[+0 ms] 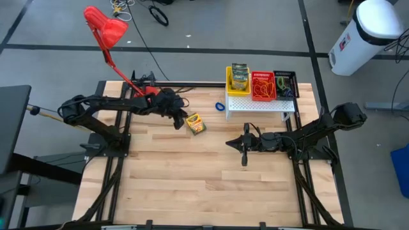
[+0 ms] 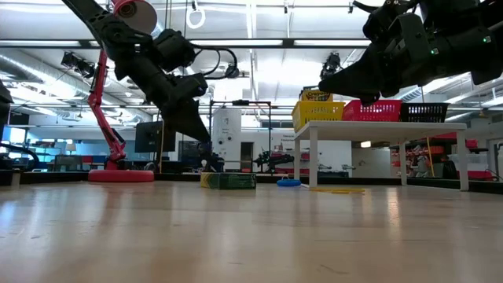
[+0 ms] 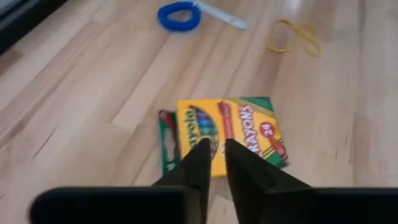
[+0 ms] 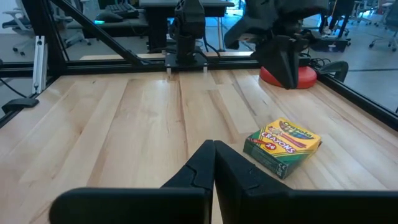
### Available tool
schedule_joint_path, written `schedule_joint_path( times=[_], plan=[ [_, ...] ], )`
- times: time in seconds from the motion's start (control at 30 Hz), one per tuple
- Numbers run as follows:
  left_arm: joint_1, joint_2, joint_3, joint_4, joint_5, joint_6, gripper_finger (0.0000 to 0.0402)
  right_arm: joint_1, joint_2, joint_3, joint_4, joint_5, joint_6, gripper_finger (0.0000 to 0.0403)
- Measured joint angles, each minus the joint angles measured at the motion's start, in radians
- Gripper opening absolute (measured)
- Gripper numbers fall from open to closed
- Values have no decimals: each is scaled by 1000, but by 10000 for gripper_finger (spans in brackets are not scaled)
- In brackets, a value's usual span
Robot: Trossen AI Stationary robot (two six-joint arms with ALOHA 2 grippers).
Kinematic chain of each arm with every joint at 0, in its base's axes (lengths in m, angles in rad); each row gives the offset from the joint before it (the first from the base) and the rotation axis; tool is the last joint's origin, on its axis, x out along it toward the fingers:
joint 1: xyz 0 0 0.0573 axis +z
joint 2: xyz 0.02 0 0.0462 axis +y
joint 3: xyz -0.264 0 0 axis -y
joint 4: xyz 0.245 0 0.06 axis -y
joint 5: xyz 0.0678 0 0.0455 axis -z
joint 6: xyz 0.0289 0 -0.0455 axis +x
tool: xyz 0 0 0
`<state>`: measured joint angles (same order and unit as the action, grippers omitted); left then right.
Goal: Pick & Place Office Desk Supplies
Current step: Put the yellow crayon box on the yellow basket
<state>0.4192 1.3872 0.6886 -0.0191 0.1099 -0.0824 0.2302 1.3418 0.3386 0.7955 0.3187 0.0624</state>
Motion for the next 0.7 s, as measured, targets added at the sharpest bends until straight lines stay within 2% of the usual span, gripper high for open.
schedule_joint_path(
  times=[0.13, 0.23, 0.37, 0.57, 0.7],
  plan=[
    [27, 50, 56, -47, 13, -19, 95, 0, 0, 0, 3, 0, 0, 13],
    [37, 138, 101, -52, 59, -17, 120, 0, 0, 0, 12, 0, 0, 13],
    [41, 265, 194, -99, 45, 16, 141, 0, 0, 0, 25, 0, -10, 13],
    [39, 384, 306, -209, 87, 67, 143, 0, 0, 0, 24, 0, -10, 13],
    [39, 414, 339, -267, 130, 83, 120, 0, 0, 0, 16, 0, -8, 13]
  ],
)
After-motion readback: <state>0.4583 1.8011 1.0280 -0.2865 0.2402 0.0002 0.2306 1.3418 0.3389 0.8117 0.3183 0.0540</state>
